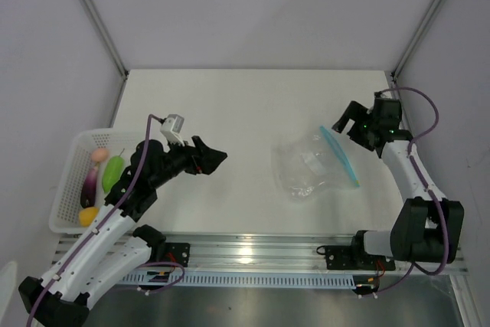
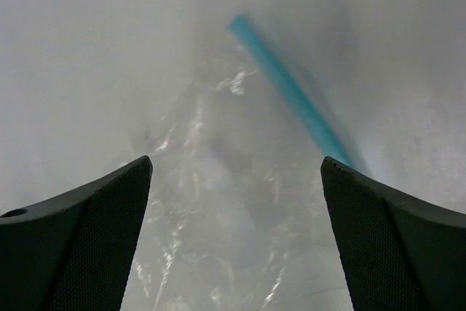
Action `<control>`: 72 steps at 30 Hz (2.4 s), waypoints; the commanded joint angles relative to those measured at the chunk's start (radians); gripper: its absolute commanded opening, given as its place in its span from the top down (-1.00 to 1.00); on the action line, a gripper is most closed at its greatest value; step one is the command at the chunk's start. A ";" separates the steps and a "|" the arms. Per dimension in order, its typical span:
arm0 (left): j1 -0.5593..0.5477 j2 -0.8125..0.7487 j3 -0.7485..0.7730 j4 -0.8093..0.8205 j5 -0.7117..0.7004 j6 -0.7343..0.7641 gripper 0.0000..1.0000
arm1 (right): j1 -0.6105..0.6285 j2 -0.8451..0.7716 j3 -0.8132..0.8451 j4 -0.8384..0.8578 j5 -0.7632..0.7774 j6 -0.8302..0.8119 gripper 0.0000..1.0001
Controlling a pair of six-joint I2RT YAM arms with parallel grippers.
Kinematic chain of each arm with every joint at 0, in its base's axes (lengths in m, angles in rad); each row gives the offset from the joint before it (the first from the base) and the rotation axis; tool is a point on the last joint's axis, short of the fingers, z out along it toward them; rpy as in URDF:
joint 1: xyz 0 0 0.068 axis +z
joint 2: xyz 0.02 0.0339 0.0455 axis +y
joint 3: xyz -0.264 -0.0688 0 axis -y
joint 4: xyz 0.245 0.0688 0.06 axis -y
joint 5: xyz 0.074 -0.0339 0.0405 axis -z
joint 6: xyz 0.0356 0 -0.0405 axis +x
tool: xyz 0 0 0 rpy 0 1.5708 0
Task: Place the food in the zip-top bag and seal the zipper
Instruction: Move the zipper food storage bag to the center of the board, then pick up the zipper food storage bag at the center of the board.
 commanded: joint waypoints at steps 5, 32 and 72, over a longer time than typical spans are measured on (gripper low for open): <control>0.001 0.016 0.052 -0.010 0.061 -0.011 -0.85 | -0.249 0.171 0.035 -0.071 -0.139 -0.065 -0.99; 0.001 0.113 0.058 -0.010 0.179 0.006 -0.83 | -0.220 0.326 -0.163 0.256 -0.510 -0.084 -0.03; -0.139 0.317 0.299 -0.226 0.046 -0.154 -0.48 | 0.743 0.038 0.062 0.151 -0.144 -0.124 1.00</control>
